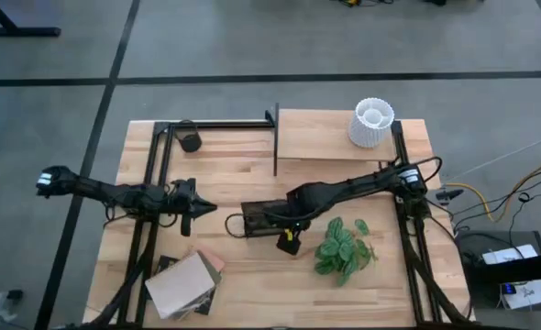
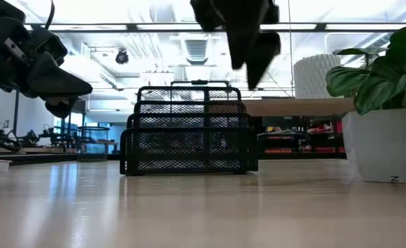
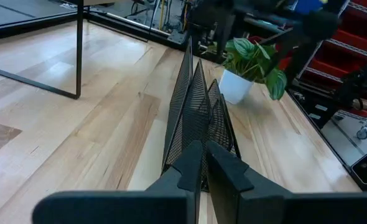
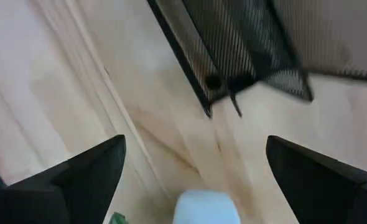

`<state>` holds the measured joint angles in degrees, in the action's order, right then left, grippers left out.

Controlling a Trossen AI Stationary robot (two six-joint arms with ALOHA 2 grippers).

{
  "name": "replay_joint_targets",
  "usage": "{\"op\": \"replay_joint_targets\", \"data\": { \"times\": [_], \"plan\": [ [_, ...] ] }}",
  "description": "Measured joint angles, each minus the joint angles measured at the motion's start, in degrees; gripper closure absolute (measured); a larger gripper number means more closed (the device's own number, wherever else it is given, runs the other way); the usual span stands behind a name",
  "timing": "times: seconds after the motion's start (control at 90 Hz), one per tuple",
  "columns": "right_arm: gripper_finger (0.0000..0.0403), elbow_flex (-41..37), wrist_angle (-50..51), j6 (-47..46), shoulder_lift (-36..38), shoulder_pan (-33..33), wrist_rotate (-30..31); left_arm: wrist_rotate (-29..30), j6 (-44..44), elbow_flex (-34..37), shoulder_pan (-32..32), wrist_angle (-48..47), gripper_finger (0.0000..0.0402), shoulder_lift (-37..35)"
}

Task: Stock shelves
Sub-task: Put the white potted plant on the shelf

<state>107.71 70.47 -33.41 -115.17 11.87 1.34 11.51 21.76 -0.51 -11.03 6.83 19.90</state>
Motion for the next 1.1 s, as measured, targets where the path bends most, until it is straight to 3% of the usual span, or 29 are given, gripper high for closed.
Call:
{"op": "replay_joint_targets", "data": {
  "times": [0.133, 0.356, 0.589, 0.756, 1.1],
  "plan": [
    [0.0034, 1.9, 1.8, -3.8, 0.0, 2.3, 8.8, 0.0, 0.0, 0.0, 0.0, 0.0, 0.0395, 0.0],
    [0.0034, 3.5, 14.6, -21.0, 0.0, 9.0, 30.0, 0.0, 0.0, 0.0, 0.0, 0.0, 0.0395, 0.0],
    [0.0034, 3.2, 19.5, -40.4, 0.1, 17.4, 43.3, 0.0, 0.0, 0.0, 0.0, 0.0, 0.0395, 0.0],
    [0.0034, 2.1, 19.7, -46.3, 0.1, 21.4, 48.8, 0.0, 0.0, 0.0, 0.0, 0.0, 0.0395, 0.0],
    [0.0034, -0.9, 19.3, -51.9, 0.0, 28.4, 48.0, 0.0, 0.0, 0.0, 0.0, 0.0, 0.0395, 0.0]
  ]
}}
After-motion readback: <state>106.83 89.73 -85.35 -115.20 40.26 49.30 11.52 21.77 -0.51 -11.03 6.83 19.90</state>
